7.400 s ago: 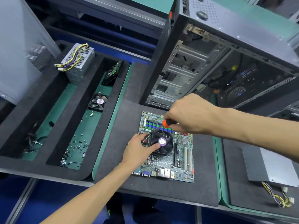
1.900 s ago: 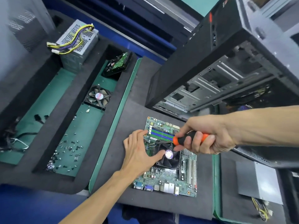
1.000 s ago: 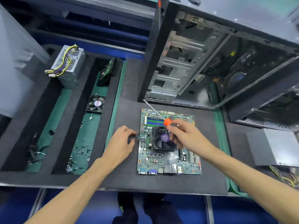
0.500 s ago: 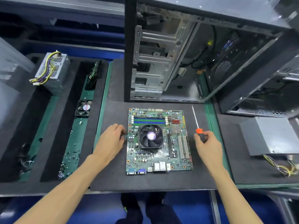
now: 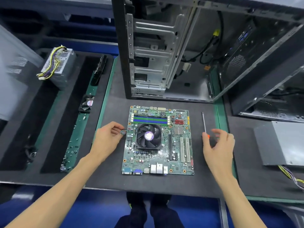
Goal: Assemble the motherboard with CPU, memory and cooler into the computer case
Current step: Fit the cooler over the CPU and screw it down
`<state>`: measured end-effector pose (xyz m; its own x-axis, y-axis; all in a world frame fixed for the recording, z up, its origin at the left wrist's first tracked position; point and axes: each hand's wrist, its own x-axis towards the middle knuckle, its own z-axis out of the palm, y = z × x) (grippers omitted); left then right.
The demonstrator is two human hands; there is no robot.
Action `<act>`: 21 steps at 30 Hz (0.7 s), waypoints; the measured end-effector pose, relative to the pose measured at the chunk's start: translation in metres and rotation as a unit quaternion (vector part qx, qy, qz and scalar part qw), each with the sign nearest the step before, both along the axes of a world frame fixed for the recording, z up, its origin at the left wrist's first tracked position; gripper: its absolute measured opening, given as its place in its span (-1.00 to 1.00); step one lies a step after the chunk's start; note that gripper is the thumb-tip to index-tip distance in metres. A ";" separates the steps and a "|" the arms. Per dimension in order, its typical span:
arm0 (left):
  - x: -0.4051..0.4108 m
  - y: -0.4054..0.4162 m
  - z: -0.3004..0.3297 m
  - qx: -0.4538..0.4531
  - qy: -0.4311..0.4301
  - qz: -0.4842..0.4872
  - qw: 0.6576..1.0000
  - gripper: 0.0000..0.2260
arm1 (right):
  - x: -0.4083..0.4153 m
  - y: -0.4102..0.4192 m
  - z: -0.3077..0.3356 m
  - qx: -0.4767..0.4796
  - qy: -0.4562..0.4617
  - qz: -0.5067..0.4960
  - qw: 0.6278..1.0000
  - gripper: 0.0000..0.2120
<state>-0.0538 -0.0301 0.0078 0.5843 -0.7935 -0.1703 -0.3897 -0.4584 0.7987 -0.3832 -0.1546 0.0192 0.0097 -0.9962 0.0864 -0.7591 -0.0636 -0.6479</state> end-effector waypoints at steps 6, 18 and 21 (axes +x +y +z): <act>0.006 0.000 0.010 -0.073 0.161 0.032 0.984 -0.80 | 0.074 0.011 0.030 -0.054 -0.125 0.207 0.969 -0.77; 0.005 -0.004 -0.002 -0.052 0.242 0.042 0.968 -0.85 | 0.131 0.035 -0.008 0.084 -0.120 0.321 0.936 -0.70; 0.003 -0.008 -0.002 -0.031 0.185 0.028 0.982 -0.87 | 0.134 0.036 -0.013 0.069 -0.138 0.312 0.937 -0.70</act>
<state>-0.0507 -0.0383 0.0061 0.5340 -0.7779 -0.3312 -0.0429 -0.4162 0.9083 -0.2491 -0.1191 0.0066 0.5910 -0.8055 0.0430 -0.4036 -0.3415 -0.8488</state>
